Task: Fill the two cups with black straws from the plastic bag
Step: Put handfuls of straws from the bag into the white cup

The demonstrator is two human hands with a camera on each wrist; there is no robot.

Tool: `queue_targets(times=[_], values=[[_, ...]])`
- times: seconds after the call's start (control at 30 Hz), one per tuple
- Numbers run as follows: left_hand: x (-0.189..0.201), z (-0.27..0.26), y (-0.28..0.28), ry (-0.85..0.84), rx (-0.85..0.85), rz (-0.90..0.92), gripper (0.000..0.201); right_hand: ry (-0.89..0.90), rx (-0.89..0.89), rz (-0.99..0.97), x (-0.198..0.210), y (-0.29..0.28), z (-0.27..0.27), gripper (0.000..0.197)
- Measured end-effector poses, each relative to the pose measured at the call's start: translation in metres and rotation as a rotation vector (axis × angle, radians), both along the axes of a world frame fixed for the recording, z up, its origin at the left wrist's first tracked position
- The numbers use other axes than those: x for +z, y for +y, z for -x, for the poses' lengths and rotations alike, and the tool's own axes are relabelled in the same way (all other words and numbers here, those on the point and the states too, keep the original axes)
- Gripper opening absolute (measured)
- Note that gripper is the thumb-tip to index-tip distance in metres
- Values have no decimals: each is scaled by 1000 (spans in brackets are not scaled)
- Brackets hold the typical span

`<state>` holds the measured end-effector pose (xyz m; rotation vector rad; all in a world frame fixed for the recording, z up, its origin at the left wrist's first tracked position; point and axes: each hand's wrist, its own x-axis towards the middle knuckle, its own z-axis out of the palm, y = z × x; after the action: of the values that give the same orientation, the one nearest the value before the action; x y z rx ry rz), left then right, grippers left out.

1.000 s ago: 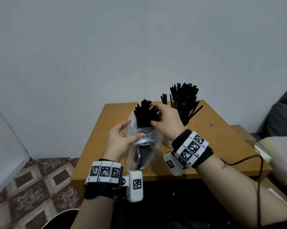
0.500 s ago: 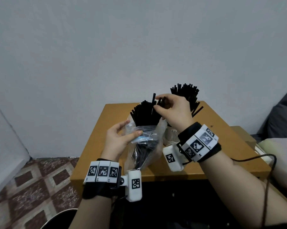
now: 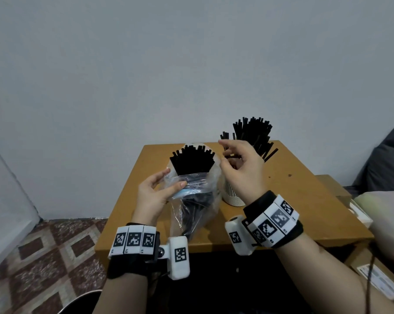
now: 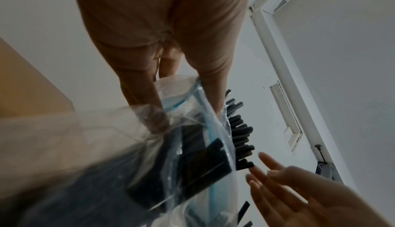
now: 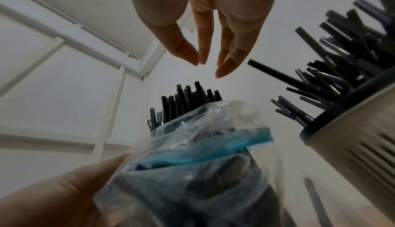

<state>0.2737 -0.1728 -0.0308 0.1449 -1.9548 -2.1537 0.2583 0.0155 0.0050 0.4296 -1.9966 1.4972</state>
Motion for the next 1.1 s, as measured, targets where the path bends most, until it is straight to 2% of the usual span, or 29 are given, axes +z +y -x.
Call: queue_targets(times=[0.17, 0.23, 0.33, 0.4, 0.5, 0.67, 0.8, 1.0, 1.1], values=[[1, 4, -10, 48, -24, 10, 77, -140, 30, -180, -6, -11, -5, 31], [1, 5, -13, 57, -36, 20, 72, -195, -1, -215, -7, -14, -2, 42], [2, 3, -18, 66, -69, 60, 59, -279, -22, -272, -6, -21, 4, 74], [0, 3, -21, 83, -96, 91, 55, -334, -17, -299, -4, -25, 7, 81], [-3, 1, -21, 111, -145, 101, 55, -326, -7, -384, -5, -30, 9, 59], [-4, 1, -23, 97, -198, 144, 55, -331, 1, -374, -7, -32, 14, 49], [-3, 1, -24, 79, -191, 108, 57, -234, -71, -374, -9, -28, 19, 30], [-5, 3, -17, 42, -141, 16, 67, -88, -52, -204, -12, -25, 15, 9], [-6, 4, -15, 36, -126, 0, 67, -45, -25, -118, -11, -24, 13, 9]])
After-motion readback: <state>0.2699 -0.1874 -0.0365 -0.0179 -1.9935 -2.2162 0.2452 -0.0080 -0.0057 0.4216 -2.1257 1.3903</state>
